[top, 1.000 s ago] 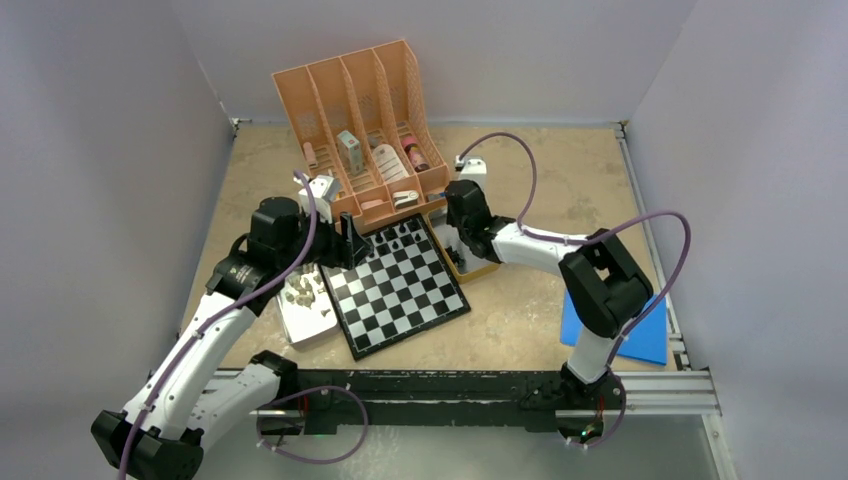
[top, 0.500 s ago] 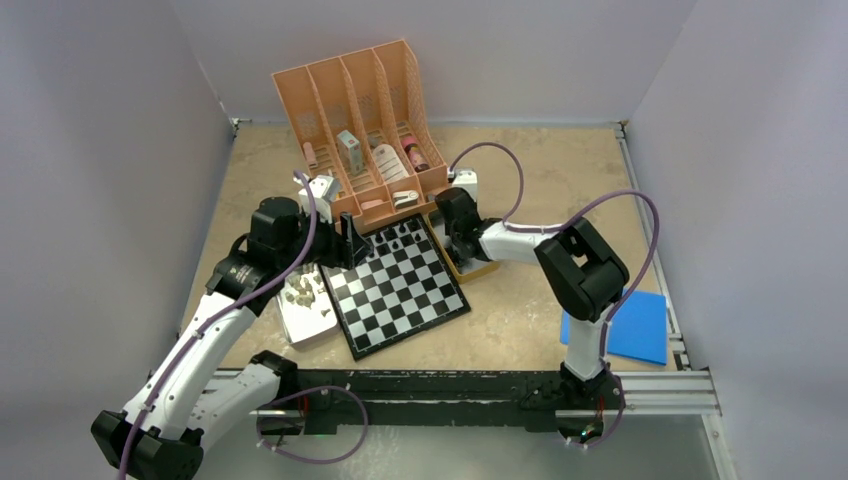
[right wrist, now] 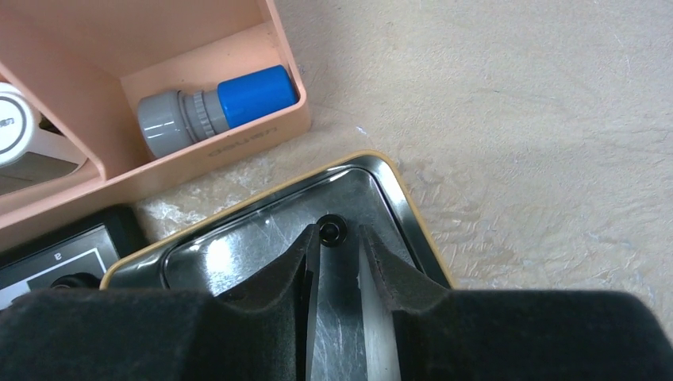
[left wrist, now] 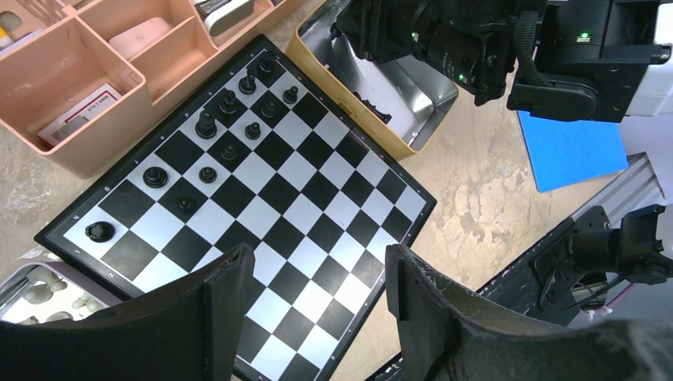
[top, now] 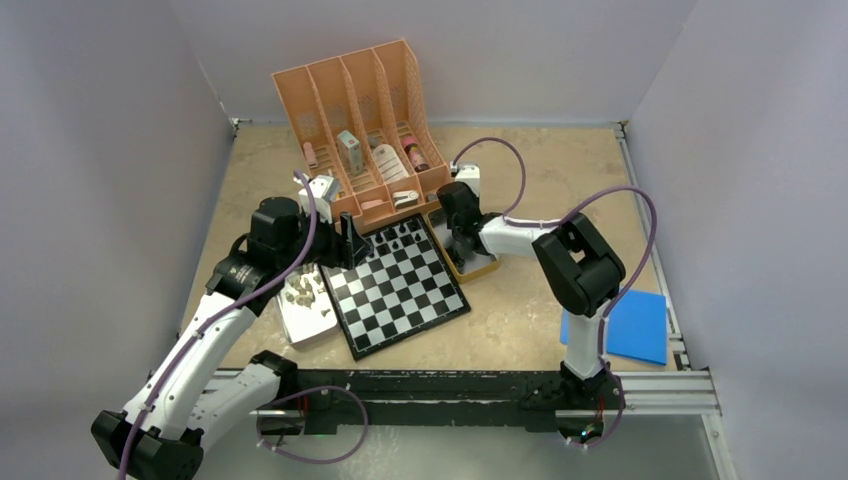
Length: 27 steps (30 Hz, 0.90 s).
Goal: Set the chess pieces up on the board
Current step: Pick up the chess piece from the storage box.
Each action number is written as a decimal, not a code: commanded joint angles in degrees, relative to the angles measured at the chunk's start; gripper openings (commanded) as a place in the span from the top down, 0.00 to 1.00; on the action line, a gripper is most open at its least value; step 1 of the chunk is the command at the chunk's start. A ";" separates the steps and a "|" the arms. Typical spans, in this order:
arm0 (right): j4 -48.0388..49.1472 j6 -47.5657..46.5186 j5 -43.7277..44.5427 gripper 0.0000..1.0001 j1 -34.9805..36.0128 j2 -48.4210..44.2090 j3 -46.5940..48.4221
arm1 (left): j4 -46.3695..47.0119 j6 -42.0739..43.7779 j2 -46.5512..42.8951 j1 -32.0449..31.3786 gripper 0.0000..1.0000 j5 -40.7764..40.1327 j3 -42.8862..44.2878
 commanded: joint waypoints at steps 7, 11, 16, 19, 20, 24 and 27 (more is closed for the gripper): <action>2.54 -1.29 0.68 0.75 -0.54 1.45 3.00 | 1.85 0.39 -0.67 -0.17 0.39 -0.18 -0.55; 2.86 -1.69 0.56 0.76 -0.53 1.71 3.23 | 1.91 0.39 -0.59 -0.17 0.39 -0.23 -0.49; 3.15 -2.24 0.59 0.80 -0.54 1.90 3.32 | 1.87 0.39 -0.50 -0.17 0.39 -0.47 -0.53; 3.14 -2.42 0.90 0.83 -0.54 1.99 3.24 | 1.87 0.39 -0.44 -0.17 0.39 -0.46 -0.53; 3.15 -2.42 0.91 0.84 -0.56 1.86 3.24 | 1.91 0.39 -0.41 -0.17 0.39 -0.47 -0.55; 3.24 -2.58 0.78 0.88 -0.54 0.87 2.86 | 1.82 0.43 -0.32 -0.17 0.39 -0.76 -0.54; 2.97 -2.71 0.89 0.90 -0.52 -0.02 2.79 | 1.86 0.39 -0.40 -0.17 0.39 -1.04 -0.48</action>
